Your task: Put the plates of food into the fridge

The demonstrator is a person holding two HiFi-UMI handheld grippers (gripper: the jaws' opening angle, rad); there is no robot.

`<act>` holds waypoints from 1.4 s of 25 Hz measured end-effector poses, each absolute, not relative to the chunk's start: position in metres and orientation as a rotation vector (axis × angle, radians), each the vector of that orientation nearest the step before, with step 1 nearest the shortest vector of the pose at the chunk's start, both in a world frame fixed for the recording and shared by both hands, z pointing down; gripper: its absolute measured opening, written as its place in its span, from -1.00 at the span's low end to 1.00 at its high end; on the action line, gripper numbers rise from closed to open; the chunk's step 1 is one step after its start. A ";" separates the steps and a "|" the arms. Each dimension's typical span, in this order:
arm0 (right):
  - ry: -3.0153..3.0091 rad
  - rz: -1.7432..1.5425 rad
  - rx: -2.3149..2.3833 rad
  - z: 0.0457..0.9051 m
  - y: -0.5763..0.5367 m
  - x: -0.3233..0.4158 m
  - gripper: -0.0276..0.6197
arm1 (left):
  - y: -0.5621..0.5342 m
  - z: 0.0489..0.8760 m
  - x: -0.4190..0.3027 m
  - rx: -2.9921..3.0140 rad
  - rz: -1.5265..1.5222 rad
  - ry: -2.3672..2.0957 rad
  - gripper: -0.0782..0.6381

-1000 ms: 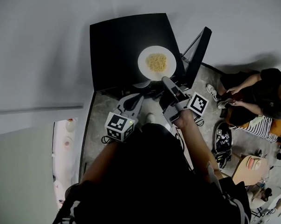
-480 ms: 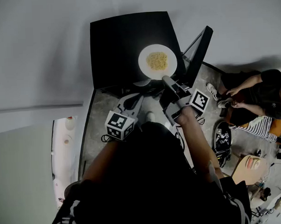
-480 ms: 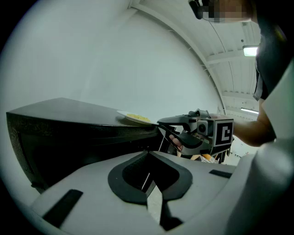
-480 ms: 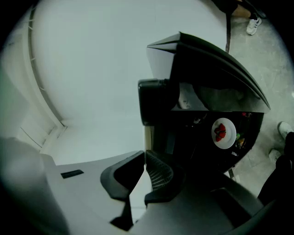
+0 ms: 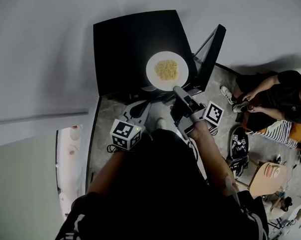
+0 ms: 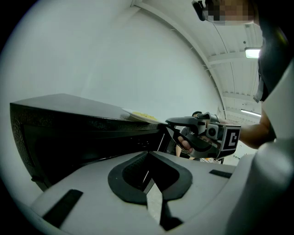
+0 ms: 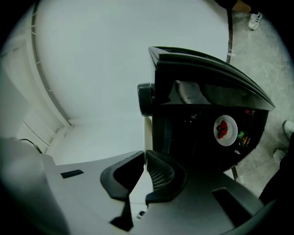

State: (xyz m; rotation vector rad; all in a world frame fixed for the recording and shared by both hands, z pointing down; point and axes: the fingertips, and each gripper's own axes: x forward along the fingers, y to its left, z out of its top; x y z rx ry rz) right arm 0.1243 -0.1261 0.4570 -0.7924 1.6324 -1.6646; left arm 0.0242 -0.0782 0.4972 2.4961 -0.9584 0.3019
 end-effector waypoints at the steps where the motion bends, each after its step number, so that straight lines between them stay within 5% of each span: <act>1: 1.641 -1.656 -0.789 0.456 -0.126 0.124 -0.81 | -0.077 0.498 0.024 2.494 0.304 -0.955 -0.73; 11: 1.622 -1.645 -0.733 0.443 -0.131 0.120 -0.48 | -0.068 0.499 0.025 2.480 0.304 -0.961 -0.73; 18: 1.571 -1.722 -0.789 0.454 -0.137 0.115 -0.45 | -0.065 0.499 0.023 2.468 0.293 -0.975 -0.73; 21: 1.559 -1.750 -0.826 0.458 -0.137 0.114 -0.73 | -0.064 0.499 0.020 2.459 0.285 -0.980 -0.73; 35: 1.580 -1.737 -0.757 0.470 -0.122 0.120 -0.82 | -0.079 0.505 0.010 2.448 0.263 -1.015 -0.73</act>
